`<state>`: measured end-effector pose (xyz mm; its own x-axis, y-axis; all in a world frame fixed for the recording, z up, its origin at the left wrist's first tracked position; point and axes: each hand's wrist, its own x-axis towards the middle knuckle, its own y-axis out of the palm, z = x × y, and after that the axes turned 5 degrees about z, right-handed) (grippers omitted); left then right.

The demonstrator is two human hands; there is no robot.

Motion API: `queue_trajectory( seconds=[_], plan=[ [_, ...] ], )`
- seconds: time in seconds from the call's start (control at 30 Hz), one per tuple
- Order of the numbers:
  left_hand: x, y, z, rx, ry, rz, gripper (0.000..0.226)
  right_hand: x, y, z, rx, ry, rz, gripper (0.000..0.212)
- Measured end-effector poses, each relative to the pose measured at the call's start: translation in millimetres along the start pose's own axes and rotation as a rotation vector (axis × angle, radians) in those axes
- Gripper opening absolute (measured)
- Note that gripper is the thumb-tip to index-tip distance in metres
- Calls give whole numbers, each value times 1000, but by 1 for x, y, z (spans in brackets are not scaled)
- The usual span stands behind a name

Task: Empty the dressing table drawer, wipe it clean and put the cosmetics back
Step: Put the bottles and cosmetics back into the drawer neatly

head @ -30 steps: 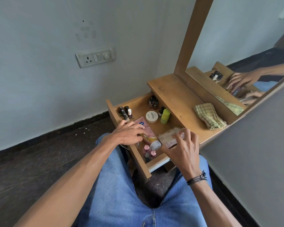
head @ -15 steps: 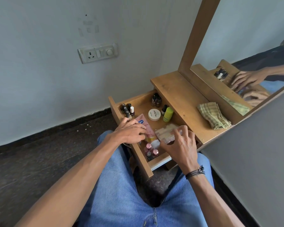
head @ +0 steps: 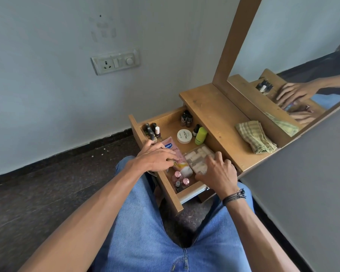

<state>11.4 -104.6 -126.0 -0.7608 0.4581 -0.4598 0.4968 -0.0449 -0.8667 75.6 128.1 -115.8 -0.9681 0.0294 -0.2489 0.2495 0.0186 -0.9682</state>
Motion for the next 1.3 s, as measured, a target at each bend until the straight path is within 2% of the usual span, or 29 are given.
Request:
queue_trajectory(
  seconds=[0.3,0.6,0.7,0.83,0.97,1.2,1.3],
  plan=[
    [1,2,0,0,2,-20,45,15,-10,4,-141,-26,105,61],
    [1,1,1,11,7,-23,43,17,-1,2,-30,-31,106,41],
    [1,1,0,12,4,-25,44,20,1,2,-19,-14,108,44],
    [0,1,0,4,1,-37,44,23,4,6,56,-12,103,61],
    [2,1,0,1,0,-30,44,26,9,5,111,-13,56,48],
    [2,1,1,5,3,-19,44,31,15,4,110,58,-14,50],
    [1,1,0,0,6,-21,43,35,17,4,78,64,-14,44]
  ],
)
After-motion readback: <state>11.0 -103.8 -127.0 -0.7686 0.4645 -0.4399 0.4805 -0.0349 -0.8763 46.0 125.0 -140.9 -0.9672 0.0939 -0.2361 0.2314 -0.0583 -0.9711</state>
